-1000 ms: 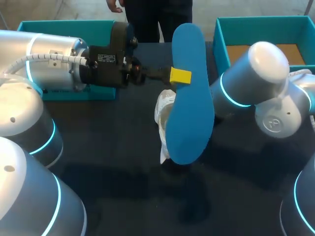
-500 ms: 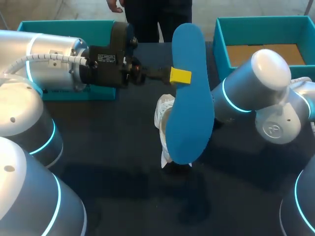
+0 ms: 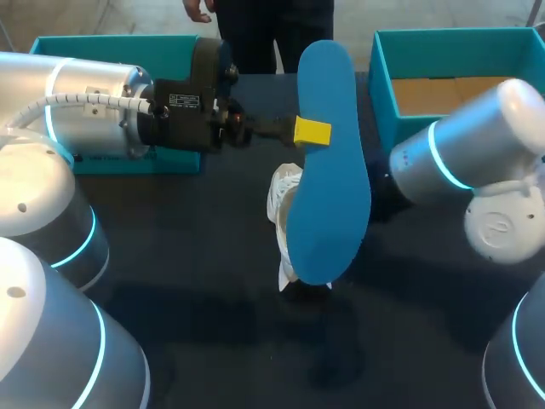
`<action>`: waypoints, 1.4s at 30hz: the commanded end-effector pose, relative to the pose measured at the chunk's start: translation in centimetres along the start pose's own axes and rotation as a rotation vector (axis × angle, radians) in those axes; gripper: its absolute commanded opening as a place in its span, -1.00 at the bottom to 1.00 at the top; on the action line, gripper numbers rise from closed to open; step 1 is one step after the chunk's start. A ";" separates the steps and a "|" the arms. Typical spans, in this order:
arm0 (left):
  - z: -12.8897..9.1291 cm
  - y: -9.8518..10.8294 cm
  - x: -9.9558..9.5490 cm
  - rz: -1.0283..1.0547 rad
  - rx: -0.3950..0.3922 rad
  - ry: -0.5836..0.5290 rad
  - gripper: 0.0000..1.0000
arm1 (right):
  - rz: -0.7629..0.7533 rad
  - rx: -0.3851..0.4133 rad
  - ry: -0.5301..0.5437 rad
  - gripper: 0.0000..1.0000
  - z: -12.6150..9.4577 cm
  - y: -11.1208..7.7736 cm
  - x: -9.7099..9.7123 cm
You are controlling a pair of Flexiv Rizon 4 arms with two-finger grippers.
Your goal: Take the shoe out of the shoebox, open the shoe tongue, remove and reinsert the insole, then place the shoe into the shoebox
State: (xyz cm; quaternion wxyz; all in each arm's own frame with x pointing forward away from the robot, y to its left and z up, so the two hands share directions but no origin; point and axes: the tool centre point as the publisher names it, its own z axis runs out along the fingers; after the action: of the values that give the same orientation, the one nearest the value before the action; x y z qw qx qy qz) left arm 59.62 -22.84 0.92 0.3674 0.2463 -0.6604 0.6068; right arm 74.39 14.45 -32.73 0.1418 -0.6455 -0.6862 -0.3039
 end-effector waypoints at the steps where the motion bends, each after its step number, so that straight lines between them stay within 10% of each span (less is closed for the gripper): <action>1: 0.1 0.2 -0.1 0.000 0.005 0.000 -1.00 | -0.001 -0.002 0.035 1.00 -0.6 -0.4 -0.4; 42: 0.1 0.2 -0.1 0.000 0.005 0.000 -1.00 | 0.061 -0.037 0.712 1.00 -14.1 4.7 4.9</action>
State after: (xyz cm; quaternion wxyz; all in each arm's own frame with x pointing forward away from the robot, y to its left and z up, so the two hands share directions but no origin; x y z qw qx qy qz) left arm 59.62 -22.84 0.92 0.3674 0.2463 -0.6604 0.6068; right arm 75.84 9.90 -17.59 0.3606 -0.5328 -0.5805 -0.4991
